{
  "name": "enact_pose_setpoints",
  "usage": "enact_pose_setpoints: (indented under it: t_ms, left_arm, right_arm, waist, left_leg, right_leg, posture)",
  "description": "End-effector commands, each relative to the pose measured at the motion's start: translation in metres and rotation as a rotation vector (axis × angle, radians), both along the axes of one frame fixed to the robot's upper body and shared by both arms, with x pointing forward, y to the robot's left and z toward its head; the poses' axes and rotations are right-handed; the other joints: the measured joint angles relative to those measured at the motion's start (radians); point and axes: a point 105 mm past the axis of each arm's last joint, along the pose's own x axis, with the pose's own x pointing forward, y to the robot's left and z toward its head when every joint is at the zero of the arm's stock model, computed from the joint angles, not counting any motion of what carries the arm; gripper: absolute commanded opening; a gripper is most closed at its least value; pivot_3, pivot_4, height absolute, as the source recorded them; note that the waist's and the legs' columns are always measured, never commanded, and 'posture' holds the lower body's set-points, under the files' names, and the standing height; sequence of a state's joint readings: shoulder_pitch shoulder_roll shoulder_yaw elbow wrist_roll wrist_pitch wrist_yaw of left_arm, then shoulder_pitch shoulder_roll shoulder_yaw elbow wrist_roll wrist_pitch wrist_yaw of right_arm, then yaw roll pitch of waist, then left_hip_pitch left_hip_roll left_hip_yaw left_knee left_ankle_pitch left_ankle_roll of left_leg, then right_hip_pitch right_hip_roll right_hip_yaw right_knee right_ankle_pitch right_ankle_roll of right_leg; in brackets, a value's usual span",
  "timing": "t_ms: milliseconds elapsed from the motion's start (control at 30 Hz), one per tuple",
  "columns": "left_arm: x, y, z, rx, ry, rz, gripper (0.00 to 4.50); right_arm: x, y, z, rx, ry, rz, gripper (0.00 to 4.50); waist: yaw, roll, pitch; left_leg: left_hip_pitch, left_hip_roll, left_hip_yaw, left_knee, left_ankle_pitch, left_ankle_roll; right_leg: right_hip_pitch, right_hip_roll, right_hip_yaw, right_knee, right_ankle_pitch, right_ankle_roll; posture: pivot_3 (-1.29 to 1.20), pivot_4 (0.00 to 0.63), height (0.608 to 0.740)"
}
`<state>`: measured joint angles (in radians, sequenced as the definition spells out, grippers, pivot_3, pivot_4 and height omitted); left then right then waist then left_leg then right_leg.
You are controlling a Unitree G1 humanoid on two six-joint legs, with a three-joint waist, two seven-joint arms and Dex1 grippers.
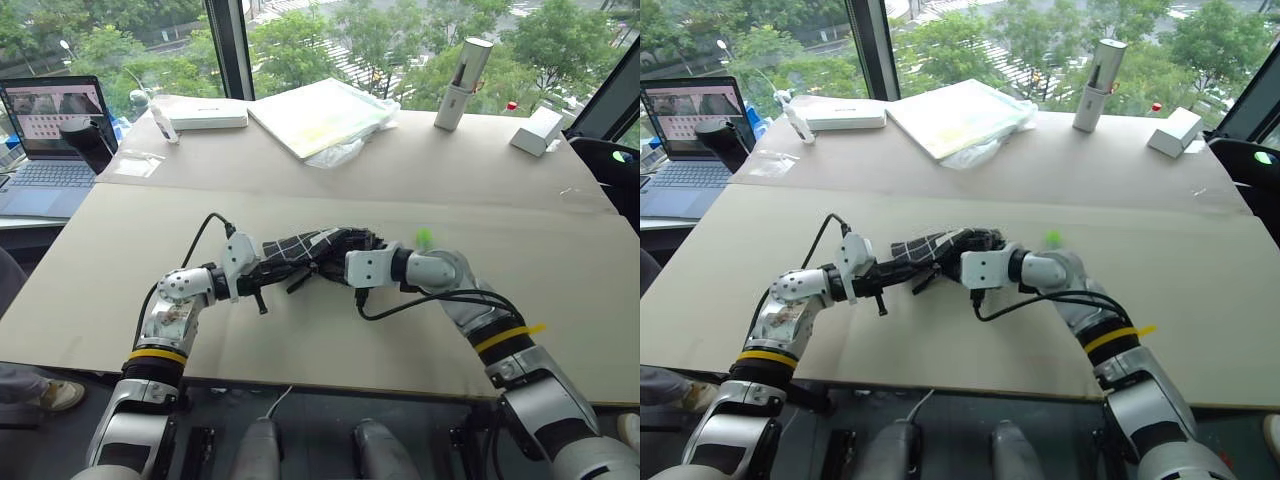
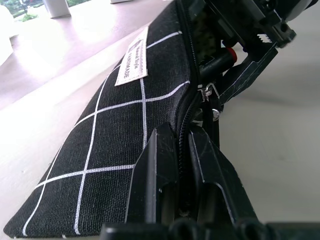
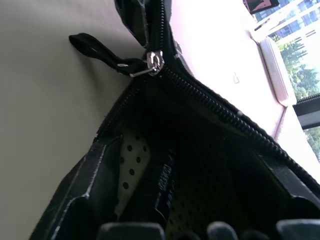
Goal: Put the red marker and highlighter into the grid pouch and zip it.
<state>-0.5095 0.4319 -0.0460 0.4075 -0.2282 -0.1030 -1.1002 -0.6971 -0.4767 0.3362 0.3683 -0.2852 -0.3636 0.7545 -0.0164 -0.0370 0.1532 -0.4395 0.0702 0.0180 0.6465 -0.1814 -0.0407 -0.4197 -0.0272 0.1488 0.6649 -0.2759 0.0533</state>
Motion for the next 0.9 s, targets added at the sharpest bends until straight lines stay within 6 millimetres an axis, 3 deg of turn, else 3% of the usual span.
enact_pose_setpoints:
  t_ms: [33,267,400,500,700,900]
  left_arm:
    - [0.001,-0.003,0.014,-0.013,-0.057,-0.007,0.00]
    - [0.000,-0.004,0.013,-0.017,-0.054,-0.005,0.00]
    - [-0.002,-0.005,0.013,-0.021,-0.051,-0.006,0.00]
    - [-0.001,-0.004,0.014,-0.023,-0.052,-0.003,0.00]
    - [-0.001,-0.004,0.016,-0.021,-0.054,0.002,0.00]
    - [-0.003,-0.006,0.016,-0.021,-0.051,0.001,0.00]
  right_arm:
    - [-0.006,-0.042,0.046,0.263,0.093,-0.084,3.50]
    - [-0.041,-0.091,0.055,0.448,0.352,-0.164,3.50]
    - [-0.038,-0.116,0.047,0.474,0.339,-0.319,3.50]
    - [-0.016,-0.138,0.023,0.461,0.325,-0.580,3.50]
    - [-0.005,-0.132,-0.003,0.600,0.470,-0.804,3.50]
    - [-0.002,-0.139,-0.021,0.645,0.542,-0.949,3.50]
  waist:
    - [0.007,0.000,0.000]
    - [0.003,0.000,0.000]
    - [-0.002,0.000,0.000]
    - [-0.001,0.000,0.000]
    - [0.000,0.000,0.000]
    - [0.002,0.000,0.000]
  left_leg:
    - [0.000,0.000,0.000,0.000,0.000,0.000]
    - [0.000,0.000,-0.002,0.000,0.000,0.000]
    - [0.000,0.000,-0.002,0.000,0.000,0.000]
    - [0.000,0.000,-0.002,0.000,0.000,0.000]
    - [0.000,0.000,-0.001,0.000,0.000,0.000]
    - [0.000,-0.001,-0.001,0.000,0.000,0.000]
  right_leg:
    - [0.000,0.000,0.000,0.000,0.000,0.000]
    - [0.002,0.000,-0.001,0.000,0.000,0.000]
    - [0.002,0.000,-0.001,0.000,0.000,0.000]
    - [0.002,0.000,-0.001,0.000,0.000,0.000]
    - [0.001,0.000,0.000,0.000,0.000,0.000]
    - [0.001,0.000,0.000,0.000,0.000,0.000]
  posture:
    - [0.00,0.150,0.736]
    - [0.00,0.150,0.736]
    - [0.00,0.150,0.736]
    - [0.00,0.150,0.736]
    - [0.00,0.150,0.736]
    - [0.00,0.150,0.736]
